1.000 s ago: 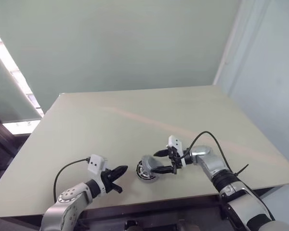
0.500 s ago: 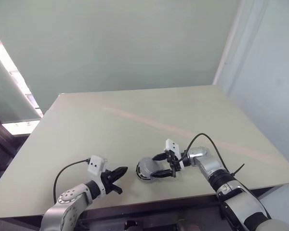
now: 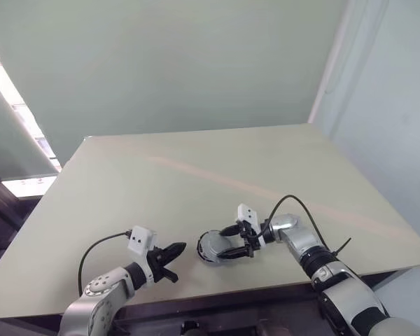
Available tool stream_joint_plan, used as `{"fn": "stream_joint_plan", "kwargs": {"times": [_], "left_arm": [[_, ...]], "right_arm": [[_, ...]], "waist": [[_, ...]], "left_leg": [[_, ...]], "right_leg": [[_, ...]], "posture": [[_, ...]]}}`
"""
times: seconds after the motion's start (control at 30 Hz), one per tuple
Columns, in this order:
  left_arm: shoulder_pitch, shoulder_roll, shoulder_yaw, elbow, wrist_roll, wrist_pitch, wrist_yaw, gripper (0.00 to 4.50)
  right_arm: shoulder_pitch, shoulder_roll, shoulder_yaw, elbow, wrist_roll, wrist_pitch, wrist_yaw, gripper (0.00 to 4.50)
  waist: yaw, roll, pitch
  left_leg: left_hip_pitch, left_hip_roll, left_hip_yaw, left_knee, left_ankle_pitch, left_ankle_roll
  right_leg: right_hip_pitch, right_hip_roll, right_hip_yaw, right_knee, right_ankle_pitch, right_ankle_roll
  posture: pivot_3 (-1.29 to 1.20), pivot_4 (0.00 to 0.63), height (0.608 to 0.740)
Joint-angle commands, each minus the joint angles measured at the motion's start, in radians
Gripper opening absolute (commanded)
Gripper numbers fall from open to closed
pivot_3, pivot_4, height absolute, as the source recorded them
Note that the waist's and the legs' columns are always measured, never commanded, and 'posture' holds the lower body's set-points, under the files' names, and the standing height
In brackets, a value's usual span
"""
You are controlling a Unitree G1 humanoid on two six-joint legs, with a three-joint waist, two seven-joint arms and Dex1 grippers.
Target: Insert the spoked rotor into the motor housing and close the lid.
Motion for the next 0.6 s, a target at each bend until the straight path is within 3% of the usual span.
{"fn": "stream_joint_plan", "kwargs": {"times": [0.03,0.33,0.6], "left_arm": [[-0.016,0.004,0.007,-0.027,-0.007,-0.010,-0.010,0.00],[-0.018,0.002,0.006,-0.014,-0.001,-0.016,-0.015,0.00],[-0.031,-0.005,0.001,0.009,0.006,-0.028,-0.020,0.00]], "right_arm": [[-0.035,0.017,-0.019,0.000,0.001,-0.007,-0.014,3.31],[-0.031,0.032,-0.039,-0.076,0.005,0.146,-0.094,3.31],[0.017,0.023,0.019,-0.237,-0.059,0.251,-0.202,3.31]], "waist": [[0.000,0.000,0.000],[-0.002,0.000,0.000],[0.000,0.000,0.000]], "left_leg": [[0.000,0.000,0.000,0.000,0.000,0.000],[0.004,0.001,0.001,0.000,0.000,0.000],[0.003,0.001,0.001,0.000,0.000,0.000]], "right_leg": [[0.000,0.000,0.000,0.000,0.000,0.000],[0.002,0.000,0.000,0.002,0.000,-0.001],[0.002,0.000,0.000,0.002,0.000,-0.001]], "posture": [[0.00,0.000,0.740],[0.00,0.000,0.740],[0.00,0.000,0.740]]}}
